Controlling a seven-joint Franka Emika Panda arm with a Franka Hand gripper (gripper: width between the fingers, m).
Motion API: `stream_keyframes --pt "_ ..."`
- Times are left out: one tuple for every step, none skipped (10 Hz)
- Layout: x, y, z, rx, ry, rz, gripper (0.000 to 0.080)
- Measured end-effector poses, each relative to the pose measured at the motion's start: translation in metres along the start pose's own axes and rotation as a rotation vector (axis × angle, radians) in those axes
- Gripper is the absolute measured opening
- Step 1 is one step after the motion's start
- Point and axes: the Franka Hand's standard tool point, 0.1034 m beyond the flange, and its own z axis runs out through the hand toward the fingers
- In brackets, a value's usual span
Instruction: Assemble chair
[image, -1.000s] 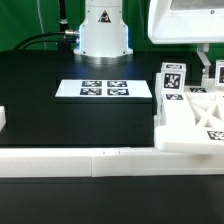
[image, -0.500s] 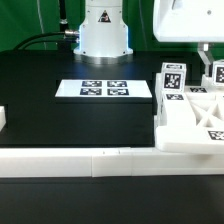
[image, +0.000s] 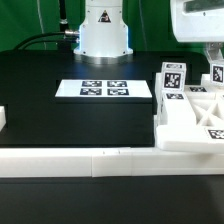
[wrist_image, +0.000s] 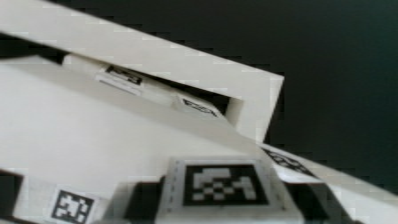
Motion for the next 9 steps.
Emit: stream_keyframes --pt "-0.0004 -0.0003 -0.0001 0.002 -0.004 0.035 0.0271" --pt "-0.0009 -0.0003 0.0001 0.002 -0.005 0.064 0.0275" --pt "-0.0007 -0.0001 0.0002 0.001 -0.005 0.034 0.0275" --pt "-0.0004 -0.0004 -0.0001 0.001 -0.005 -0.017 0.0479" --pt "-0.0007 -0.0008 -0.0003 0.002 -0.006 -0.019 0.0479" --pt "-0.0006 -0.0010 -0.0004 0.003 -0.003 -0.071 0.0610" --pt "-0.0003 -0.0009 -0.0002 0.003 -0.003 -0.163 0.0637" --pt "-0.0002 -0.0009 -0.0002 0.003 -0.002 -0.224 0.0637" --pt "-0.0001 -0.0008 -0.0002 0.003 -0.002 -0.314 0.0647"
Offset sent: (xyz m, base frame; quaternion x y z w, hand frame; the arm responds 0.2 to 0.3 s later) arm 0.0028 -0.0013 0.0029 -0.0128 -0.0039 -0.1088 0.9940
